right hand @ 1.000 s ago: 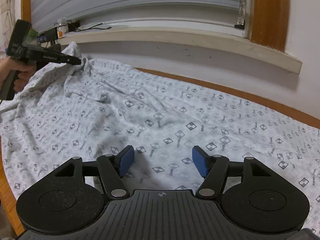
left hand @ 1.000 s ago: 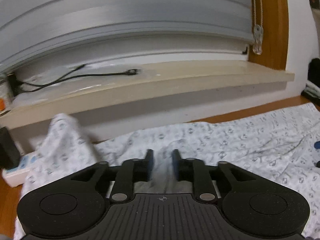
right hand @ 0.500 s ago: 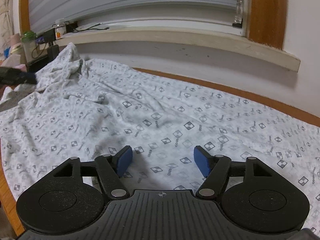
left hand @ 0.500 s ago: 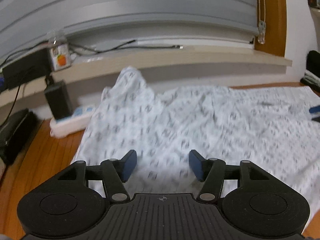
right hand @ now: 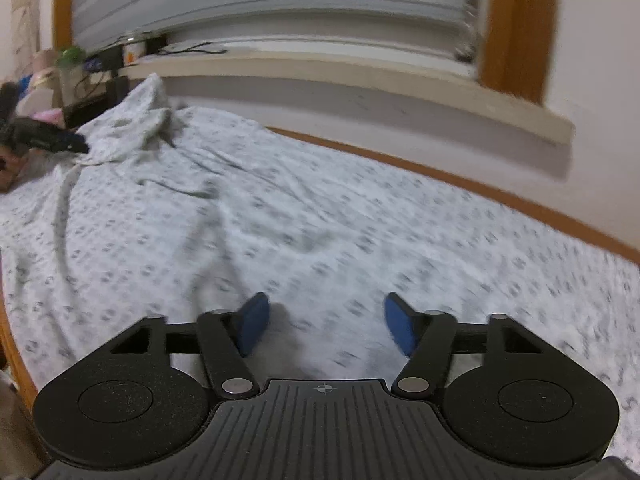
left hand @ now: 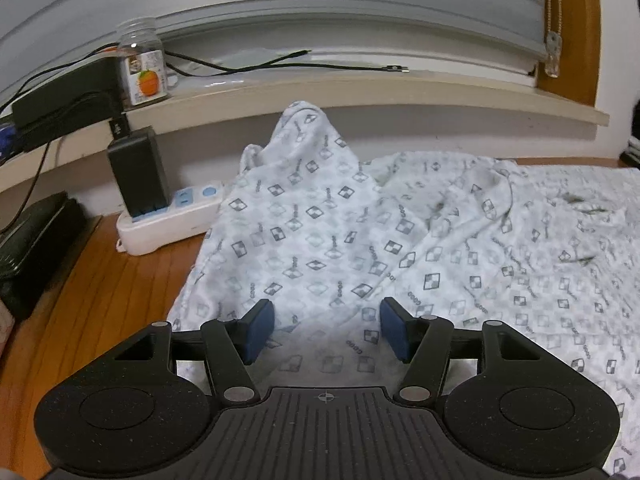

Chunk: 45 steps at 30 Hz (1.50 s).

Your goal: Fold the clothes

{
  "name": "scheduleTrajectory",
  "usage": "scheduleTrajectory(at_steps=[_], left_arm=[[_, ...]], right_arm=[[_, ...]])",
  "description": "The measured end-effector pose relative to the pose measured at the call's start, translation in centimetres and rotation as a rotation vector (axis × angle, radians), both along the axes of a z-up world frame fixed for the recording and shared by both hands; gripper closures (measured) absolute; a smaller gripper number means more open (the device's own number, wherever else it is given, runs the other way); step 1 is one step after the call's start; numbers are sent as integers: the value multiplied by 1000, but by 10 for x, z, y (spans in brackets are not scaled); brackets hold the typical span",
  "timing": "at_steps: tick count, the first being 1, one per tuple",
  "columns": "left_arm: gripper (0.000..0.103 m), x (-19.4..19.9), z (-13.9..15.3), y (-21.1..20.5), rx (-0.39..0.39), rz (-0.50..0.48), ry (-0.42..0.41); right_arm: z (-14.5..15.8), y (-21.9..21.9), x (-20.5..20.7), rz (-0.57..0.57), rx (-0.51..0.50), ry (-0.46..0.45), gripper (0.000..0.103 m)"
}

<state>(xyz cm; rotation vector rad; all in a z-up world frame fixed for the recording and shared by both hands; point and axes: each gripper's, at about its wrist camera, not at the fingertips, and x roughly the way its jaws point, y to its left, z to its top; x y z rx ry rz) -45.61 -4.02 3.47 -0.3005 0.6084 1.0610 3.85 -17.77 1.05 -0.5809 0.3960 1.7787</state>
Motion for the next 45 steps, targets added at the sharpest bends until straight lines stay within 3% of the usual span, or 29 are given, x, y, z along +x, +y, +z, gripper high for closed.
scheduleTrajectory(at_steps=[4, 10, 14, 20, 25, 29, 35, 45], left_arm=[[43, 3, 6, 21, -32, -44, 37], [44, 12, 13, 41, -34, -39, 103], [44, -8, 26, 24, -21, -9, 88], [43, -72, 43, -40, -24, 71, 69], [43, -118, 44, -97, -49, 140, 38], [44, -133, 46, -130, -25, 192, 4], [43, -131, 52, -165, -1, 186, -83], [41, -91, 39, -196, -37, 75, -142]], right_arm=[[11, 6, -56, 112, 33, 24, 51], [18, 24, -185, 383, 37, 59, 57], [20, 25, -261, 557, 27, 67, 57], [12, 20, -341, 754, -4, 31, 57], [7, 18, -364, 819, -23, 14, 59], [13, 30, -370, 831, -36, 30, 99], [33, 78, -361, 717, -87, 171, 99], [13, 101, -361, 598, -110, 95, 97]])
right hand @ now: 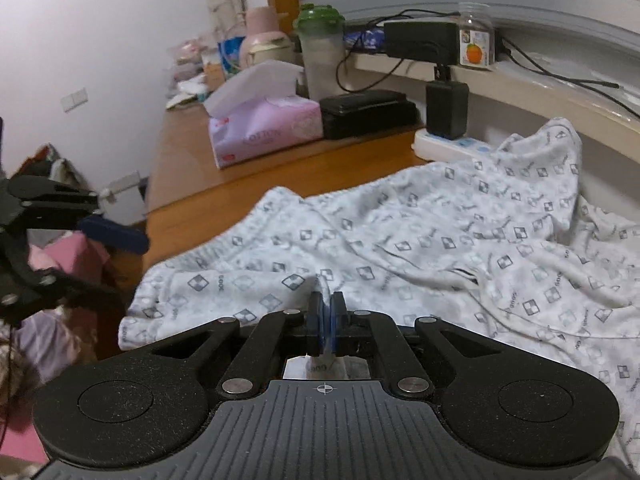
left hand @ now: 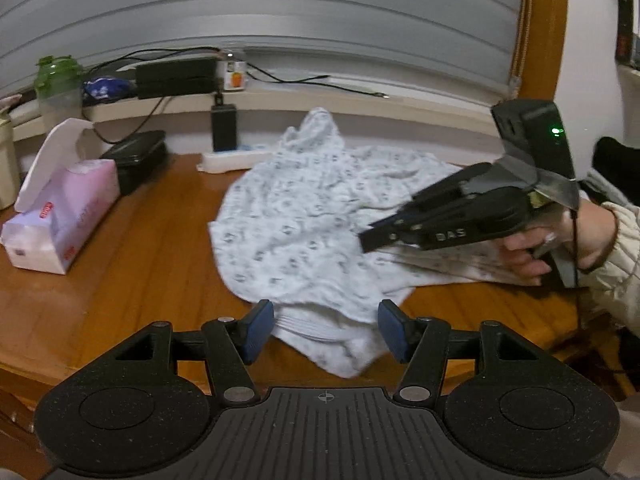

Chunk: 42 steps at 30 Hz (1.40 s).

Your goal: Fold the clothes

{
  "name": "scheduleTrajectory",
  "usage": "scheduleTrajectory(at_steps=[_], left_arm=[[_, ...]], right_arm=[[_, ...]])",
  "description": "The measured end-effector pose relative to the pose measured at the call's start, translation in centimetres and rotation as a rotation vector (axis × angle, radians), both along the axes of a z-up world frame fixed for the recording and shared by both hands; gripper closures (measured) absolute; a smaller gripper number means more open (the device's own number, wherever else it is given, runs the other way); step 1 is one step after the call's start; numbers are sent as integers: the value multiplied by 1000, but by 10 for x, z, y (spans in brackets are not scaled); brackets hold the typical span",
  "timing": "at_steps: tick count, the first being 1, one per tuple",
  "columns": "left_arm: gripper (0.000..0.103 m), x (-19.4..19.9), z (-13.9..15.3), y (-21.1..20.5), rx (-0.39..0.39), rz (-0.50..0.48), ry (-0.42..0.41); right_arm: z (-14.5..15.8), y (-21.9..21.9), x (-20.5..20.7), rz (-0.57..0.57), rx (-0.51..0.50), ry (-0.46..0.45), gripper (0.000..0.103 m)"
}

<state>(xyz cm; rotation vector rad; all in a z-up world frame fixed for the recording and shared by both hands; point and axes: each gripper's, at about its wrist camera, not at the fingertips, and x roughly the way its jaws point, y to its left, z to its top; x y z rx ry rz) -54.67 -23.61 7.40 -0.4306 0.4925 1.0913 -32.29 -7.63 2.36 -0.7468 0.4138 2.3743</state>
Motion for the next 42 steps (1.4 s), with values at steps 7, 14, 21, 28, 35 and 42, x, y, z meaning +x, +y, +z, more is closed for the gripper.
scheduleTrajectory(at_steps=[7, 14, 21, 28, 35, 42], left_arm=[[55, 16, -7, -7, -39, -32, 20], [57, 27, -21, 4, -47, -9, 99], [95, 19, -16, 17, -27, 21, 107], [98, -8, 1, 21, 21, 76, 84], [98, -47, 36, 23, 60, 145, 20], [93, -63, 57, 43, 14, 112, 36]], right_arm=[[8, -24, 18, -9, 71, -40, 91], [21, -71, 40, 80, 119, -37, 91], [2, -74, 35, 84, 123, -123, 77], [-3, -61, 41, 81, 111, -134, 94], [25, -72, 56, 139, 75, -25, 102], [54, -114, 57, 328, -16, 90, 102]])
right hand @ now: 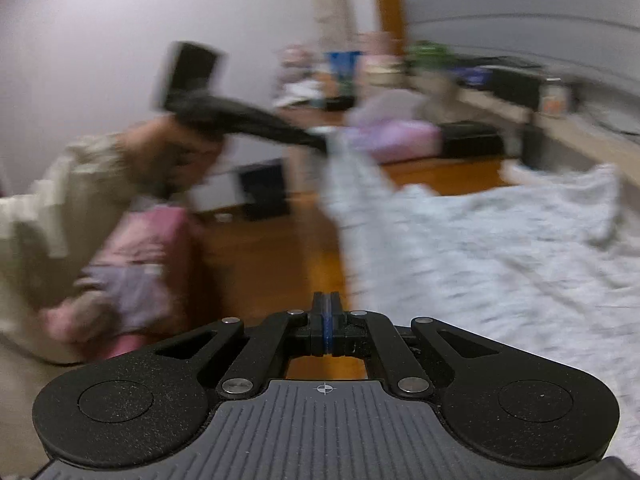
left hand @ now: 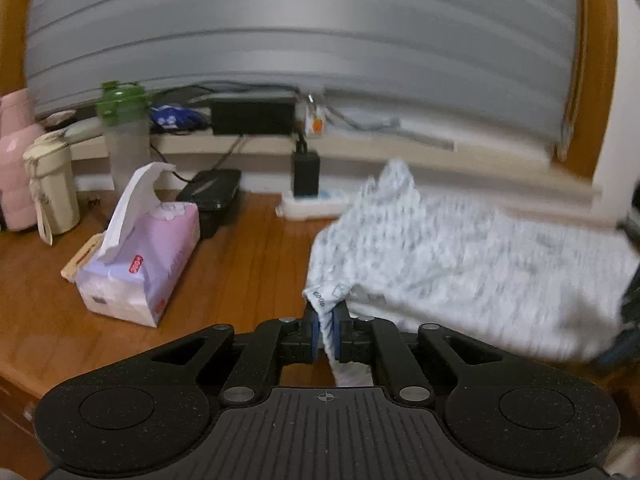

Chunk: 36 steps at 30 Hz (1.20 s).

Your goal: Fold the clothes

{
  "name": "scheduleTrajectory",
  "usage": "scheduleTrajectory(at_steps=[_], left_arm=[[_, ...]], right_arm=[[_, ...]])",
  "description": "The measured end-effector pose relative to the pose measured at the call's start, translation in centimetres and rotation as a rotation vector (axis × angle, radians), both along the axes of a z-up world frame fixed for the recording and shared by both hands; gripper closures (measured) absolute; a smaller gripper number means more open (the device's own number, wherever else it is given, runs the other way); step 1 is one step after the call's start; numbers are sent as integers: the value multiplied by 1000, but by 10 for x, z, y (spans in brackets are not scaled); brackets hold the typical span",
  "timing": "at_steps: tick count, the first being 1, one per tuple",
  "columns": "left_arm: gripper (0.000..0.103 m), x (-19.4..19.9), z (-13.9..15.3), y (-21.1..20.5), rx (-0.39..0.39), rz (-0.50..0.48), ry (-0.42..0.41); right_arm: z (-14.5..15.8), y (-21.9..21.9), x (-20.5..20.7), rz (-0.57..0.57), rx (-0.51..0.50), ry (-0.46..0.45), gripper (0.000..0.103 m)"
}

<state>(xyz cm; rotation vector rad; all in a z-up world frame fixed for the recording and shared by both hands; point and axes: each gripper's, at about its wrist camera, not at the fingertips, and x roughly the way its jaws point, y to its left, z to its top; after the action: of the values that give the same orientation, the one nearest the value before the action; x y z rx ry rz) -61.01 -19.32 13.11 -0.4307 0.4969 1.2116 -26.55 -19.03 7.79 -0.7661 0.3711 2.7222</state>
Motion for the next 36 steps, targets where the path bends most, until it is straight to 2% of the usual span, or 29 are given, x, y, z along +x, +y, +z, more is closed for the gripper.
scheduleTrajectory(at_steps=[4, 11, 13, 15, 18, 21, 24, 25, 26, 32, 36], left_arm=[[93, -4, -14, 5, -56, -3, 7], [93, 5, -15, 10, -43, -3, 21], [93, 8, -13, 15, -39, -2, 31], [93, 10, -13, 20, -38, -1, 36], [93, 12, -13, 25, -37, 1, 37], [93, 12, -14, 26, -36, 0, 35], [94, 12, -14, 26, -37, -1, 36], [94, 11, -14, 25, -37, -2, 36], [94, 11, -14, 25, -38, -2, 35], [94, 14, -21, 29, -60, -27, 16], [94, 22, -32, 34, -81, -43, 15]], right_arm=[[-2, -15, -7, -29, 75, -49, 102], [-26, 4, -15, -95, 99, -115, 98], [-32, 7, -15, -116, 112, -126, 92], [-36, 7, -14, -131, 136, -134, 78], [-38, 6, -12, -162, 188, -153, 65], [-41, 4, -11, -183, 244, -189, 63], [-44, 6, -6, -197, 271, -227, 65], [-45, 10, -3, -201, 258, -233, 71], [-44, 15, 2, -212, 239, -228, 99], [-20, 55, 31, -360, 202, -124, 101], [-26, 77, 33, -400, 188, -160, 100]])
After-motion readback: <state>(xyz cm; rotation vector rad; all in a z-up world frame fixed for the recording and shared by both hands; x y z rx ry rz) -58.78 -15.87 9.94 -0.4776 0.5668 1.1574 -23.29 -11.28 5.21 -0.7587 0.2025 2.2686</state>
